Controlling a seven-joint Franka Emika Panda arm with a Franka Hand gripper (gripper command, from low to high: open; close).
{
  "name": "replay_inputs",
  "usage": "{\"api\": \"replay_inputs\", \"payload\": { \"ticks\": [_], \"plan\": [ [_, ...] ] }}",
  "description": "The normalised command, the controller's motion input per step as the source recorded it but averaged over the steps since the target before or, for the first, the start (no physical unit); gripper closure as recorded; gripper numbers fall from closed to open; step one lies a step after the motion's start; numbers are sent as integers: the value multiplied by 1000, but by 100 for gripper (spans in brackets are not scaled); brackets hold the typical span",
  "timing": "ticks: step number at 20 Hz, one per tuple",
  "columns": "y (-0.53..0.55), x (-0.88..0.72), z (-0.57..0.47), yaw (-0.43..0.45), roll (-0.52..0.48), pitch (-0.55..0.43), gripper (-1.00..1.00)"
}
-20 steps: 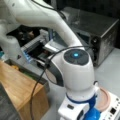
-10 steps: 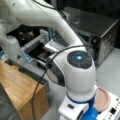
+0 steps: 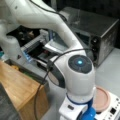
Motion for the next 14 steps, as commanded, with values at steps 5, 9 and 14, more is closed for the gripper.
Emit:
{"api": "replay_inputs", "payload": {
  "ticks": [5, 9, 14],
  "plan": [
    [-194, -142, -93, 37, 152, -124, -100],
    [-106, -157, -92, 55, 167, -155, -100],
    [-33, -183, -78, 60, 170, -148, -100]
  ]
}}
